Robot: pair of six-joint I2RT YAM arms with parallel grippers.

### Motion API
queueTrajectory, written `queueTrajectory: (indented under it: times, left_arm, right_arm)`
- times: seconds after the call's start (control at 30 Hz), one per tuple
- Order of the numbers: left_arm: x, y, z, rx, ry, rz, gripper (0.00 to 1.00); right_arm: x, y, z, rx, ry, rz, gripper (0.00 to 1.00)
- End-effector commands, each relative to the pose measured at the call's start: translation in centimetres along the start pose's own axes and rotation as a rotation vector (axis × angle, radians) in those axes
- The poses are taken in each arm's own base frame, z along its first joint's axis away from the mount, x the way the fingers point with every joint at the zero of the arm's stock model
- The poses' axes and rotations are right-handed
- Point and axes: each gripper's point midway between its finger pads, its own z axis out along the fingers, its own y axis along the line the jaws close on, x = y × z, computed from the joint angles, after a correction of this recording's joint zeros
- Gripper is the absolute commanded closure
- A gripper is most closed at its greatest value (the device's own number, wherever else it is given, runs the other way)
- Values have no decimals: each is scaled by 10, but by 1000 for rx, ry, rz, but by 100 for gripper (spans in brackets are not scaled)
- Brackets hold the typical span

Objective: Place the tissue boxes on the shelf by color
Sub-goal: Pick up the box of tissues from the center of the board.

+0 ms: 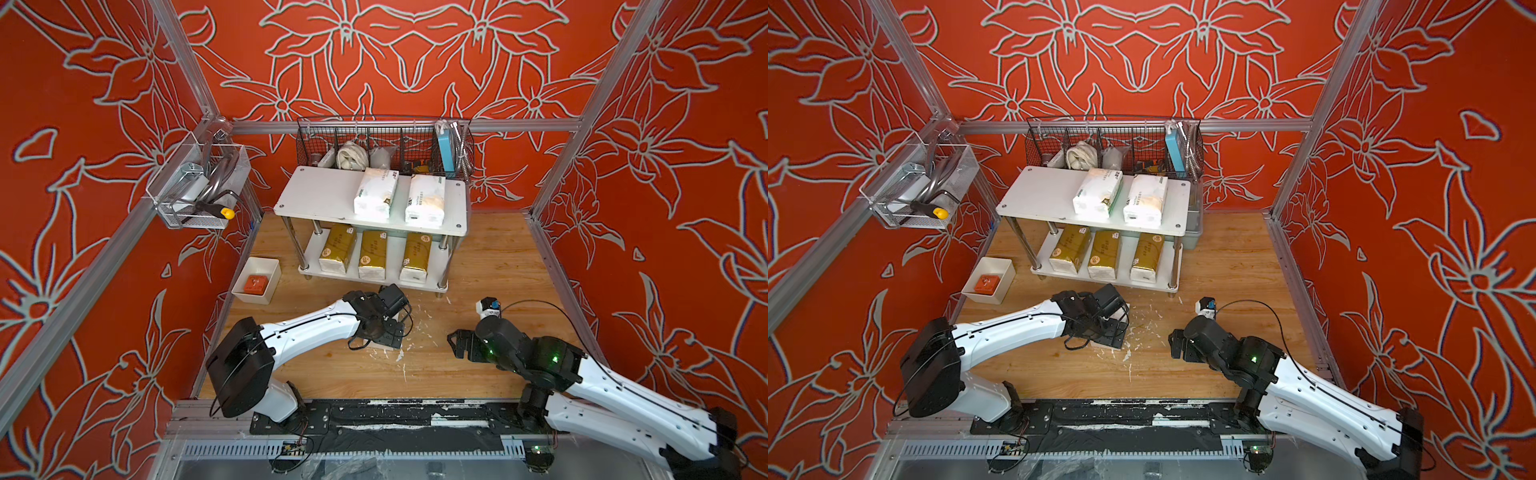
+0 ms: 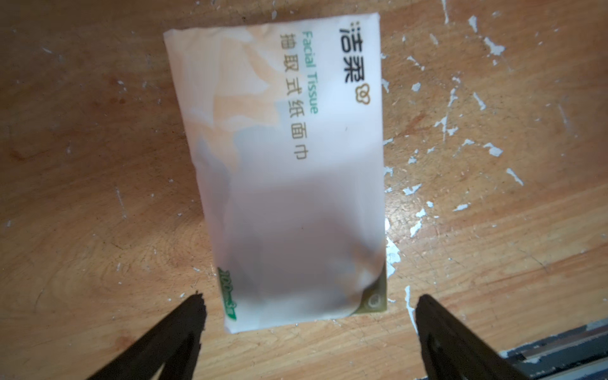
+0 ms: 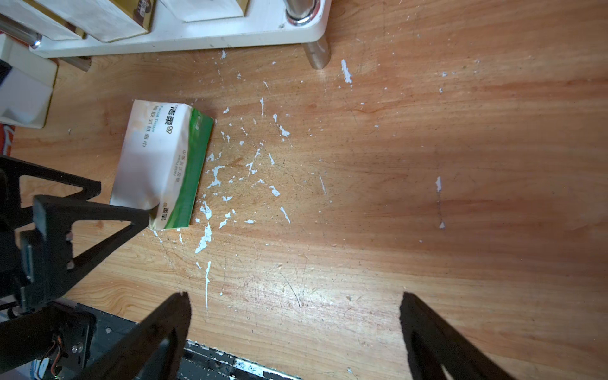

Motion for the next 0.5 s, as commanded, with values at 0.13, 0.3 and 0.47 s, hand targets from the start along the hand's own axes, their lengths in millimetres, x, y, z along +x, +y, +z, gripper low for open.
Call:
queueTrajectory:
  times: [0.13, 0.3, 0.47]
  left_arm:
    - [-5, -2, 13, -29, -3, 14, 1]
    - [-2, -4, 25, -30, 16, 11, 1]
    - [-1, -5, 34, -33, 23, 3, 1]
  right_arm:
    - [2, -13, 2, 41, -1, -2, 1]
    - [0, -13, 2, 39, -3, 0, 1]
    - [-1, -14, 1, 44, -1, -1, 1]
